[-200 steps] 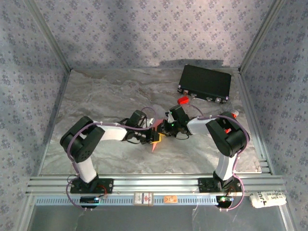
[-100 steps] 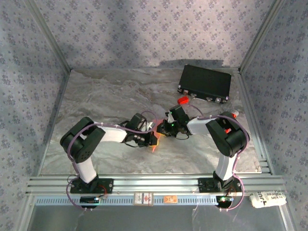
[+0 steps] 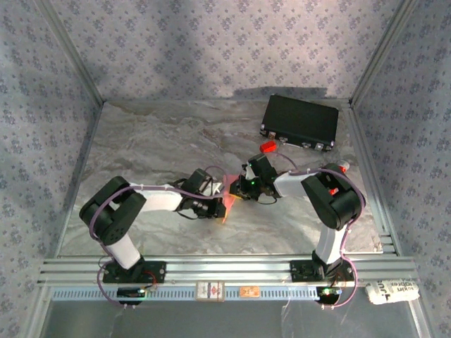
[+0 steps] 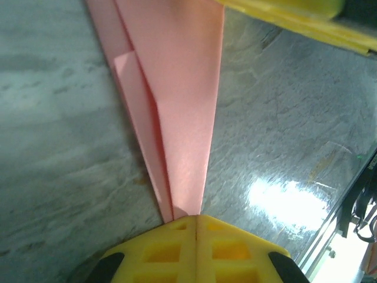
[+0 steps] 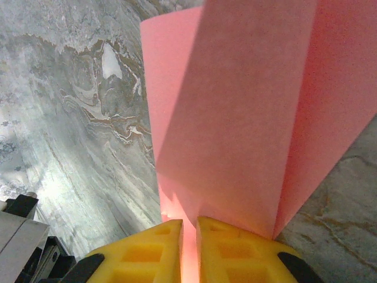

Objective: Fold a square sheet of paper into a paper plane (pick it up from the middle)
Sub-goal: Fold the wing for the fifth time at the center of the table.

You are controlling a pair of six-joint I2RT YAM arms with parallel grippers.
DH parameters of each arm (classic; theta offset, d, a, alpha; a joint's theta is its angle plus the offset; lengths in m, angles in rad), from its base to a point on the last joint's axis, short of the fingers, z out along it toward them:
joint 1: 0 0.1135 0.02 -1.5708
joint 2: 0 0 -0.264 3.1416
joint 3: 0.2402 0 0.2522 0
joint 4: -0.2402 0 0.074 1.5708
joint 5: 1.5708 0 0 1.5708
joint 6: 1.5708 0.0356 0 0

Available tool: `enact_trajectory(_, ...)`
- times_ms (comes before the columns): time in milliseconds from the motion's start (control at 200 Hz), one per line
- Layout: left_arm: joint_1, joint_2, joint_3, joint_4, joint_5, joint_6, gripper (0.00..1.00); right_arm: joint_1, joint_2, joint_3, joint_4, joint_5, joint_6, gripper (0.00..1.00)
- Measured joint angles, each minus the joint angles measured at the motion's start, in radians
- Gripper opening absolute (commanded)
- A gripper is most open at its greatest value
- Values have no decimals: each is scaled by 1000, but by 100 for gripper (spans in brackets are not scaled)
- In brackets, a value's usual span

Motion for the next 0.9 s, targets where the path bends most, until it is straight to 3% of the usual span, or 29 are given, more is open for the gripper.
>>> enact_trajectory(440,-5,-90,13,-1,8,-53,3,0,0,0,0,2,0,16)
enact_trajectory(899,-12,36,59,10,64,-55,4,2,0,0,0,3,0,16)
